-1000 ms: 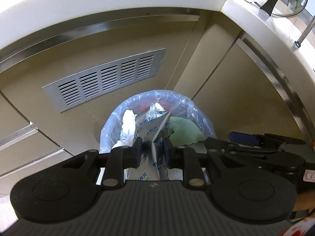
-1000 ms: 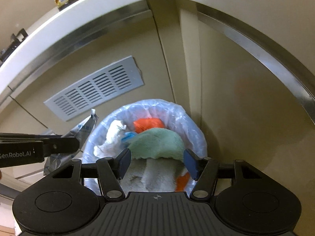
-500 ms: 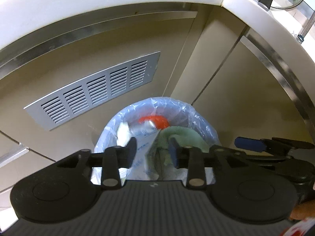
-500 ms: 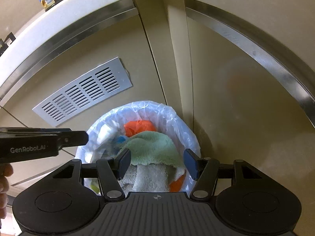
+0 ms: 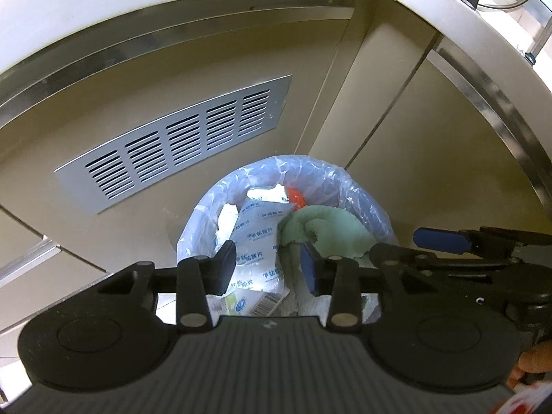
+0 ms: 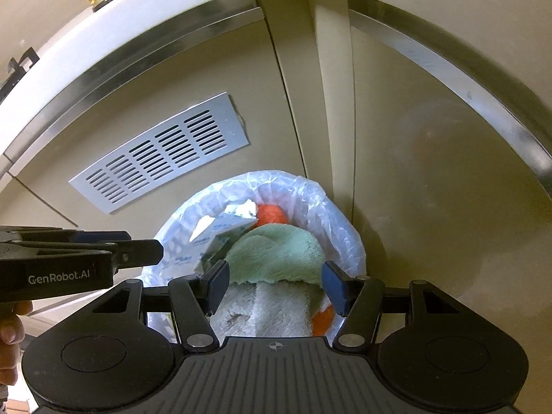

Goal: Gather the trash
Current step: 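Open both tools to drop the packet and towel into the bin, then move both tools back up toward the counter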

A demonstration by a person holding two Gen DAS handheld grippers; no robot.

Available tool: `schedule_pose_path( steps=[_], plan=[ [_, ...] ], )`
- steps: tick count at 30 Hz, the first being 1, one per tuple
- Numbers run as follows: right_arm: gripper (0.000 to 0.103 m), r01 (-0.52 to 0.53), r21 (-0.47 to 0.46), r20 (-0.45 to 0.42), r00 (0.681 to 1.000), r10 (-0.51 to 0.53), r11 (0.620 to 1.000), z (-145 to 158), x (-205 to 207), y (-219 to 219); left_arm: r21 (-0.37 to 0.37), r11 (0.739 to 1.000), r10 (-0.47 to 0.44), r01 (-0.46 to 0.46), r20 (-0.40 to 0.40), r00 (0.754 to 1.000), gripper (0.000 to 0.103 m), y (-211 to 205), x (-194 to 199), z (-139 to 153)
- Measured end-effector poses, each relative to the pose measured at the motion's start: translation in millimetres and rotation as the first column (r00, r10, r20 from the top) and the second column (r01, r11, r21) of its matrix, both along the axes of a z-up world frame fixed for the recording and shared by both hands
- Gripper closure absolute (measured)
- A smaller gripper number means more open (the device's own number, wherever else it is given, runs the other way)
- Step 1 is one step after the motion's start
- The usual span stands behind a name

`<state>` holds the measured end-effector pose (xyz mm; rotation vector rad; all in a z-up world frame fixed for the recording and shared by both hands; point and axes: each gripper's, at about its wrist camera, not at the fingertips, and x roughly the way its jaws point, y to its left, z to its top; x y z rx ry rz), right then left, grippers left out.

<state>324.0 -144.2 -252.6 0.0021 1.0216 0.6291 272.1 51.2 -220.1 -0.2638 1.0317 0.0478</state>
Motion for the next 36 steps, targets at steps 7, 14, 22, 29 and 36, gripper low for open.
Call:
schedule_pose_path(
  steps=[7, 14, 22, 29, 36],
  plan=[
    [0.043, -0.025, 0.003, 0.005, 1.0, 0.025, 1.0, 8, -9, 1, -0.003, 1.0, 0.03, -0.03, -0.005, 1.0, 0.067, -3, -11, 7],
    [0.043, -0.052, 0.013, 0.01, 0.999, 0.052, 0.999, 23, -22, -2, 0.004, 0.998, 0.06, -0.06, -0.01, 0.998, 0.067, -7, -31, 23],
    [0.043, -0.084, 0.025, 0.009, 0.996, 0.084, 0.996, 44, -40, -13, 0.014, 0.996, 0.086, -0.086, -0.007, 0.996, 0.067, -11, -58, 53],
    [0.043, -0.094, 0.054, -0.003, 0.996, 0.094, 0.994, 71, -59, -27, 0.025, 0.997, 0.076, -0.076, 0.004, 0.997, 0.067, -15, -80, 85],
    [0.043, -0.083, 0.084, 0.01, 0.997, 0.082, 0.993, 98, -75, -41, 0.036, 0.998, 0.054, -0.055, 0.032, 0.998, 0.067, -19, -94, 114]
  ],
)
